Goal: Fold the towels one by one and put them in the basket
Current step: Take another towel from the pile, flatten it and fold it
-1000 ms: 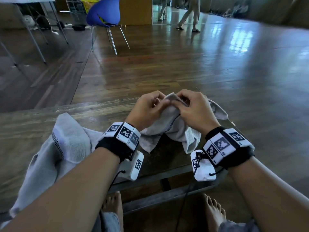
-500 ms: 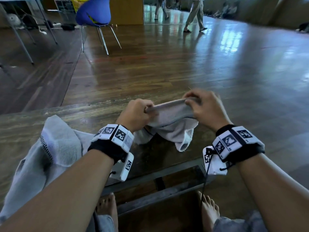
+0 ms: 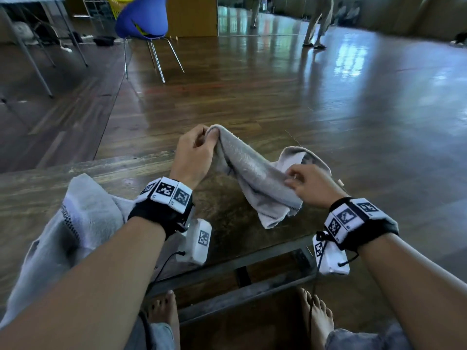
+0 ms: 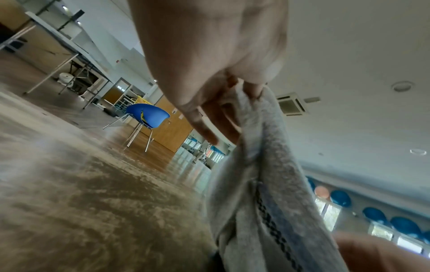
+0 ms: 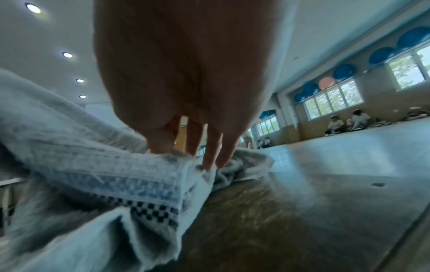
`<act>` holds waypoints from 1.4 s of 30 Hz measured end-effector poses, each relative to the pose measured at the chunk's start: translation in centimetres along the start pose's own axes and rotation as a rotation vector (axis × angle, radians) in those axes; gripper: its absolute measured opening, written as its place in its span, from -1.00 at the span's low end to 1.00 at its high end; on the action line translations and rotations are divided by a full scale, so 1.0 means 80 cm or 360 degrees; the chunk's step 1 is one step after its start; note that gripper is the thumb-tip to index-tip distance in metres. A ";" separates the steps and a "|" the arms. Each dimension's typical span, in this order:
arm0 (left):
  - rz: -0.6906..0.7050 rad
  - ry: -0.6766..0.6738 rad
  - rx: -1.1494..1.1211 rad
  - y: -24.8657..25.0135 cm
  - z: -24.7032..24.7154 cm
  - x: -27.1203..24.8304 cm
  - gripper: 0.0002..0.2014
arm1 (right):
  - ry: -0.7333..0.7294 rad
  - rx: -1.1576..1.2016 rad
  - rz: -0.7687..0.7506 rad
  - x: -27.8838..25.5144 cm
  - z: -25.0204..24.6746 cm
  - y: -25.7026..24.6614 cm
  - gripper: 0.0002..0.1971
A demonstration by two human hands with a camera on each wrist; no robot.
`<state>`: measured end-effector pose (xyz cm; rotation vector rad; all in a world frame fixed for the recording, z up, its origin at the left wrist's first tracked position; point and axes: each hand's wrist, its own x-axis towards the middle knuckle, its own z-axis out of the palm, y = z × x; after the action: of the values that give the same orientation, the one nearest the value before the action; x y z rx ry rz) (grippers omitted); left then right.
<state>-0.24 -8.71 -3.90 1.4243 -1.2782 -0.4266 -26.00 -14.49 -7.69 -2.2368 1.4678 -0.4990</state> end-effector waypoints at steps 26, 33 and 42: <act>-0.0106 -0.1237 0.0605 -0.050 0.024 -0.023 -0.85 | -0.0405 0.0092 -0.0146 0.025 0.039 -0.023 -0.90; -0.0574 -0.1675 0.0757 -0.024 0.008 0.009 -0.70 | -0.1024 -0.0202 -0.0245 0.073 0.007 -0.061 -0.82; 0.0073 0.0639 0.0805 -0.041 -0.066 0.080 -0.78 | 0.0951 0.0362 -0.0262 0.178 -0.011 -0.095 -0.84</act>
<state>7.80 -12.36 -2.59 1.7835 -1.1230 0.2300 -15.15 -25.05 -1.98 -2.1275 1.3900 -1.4083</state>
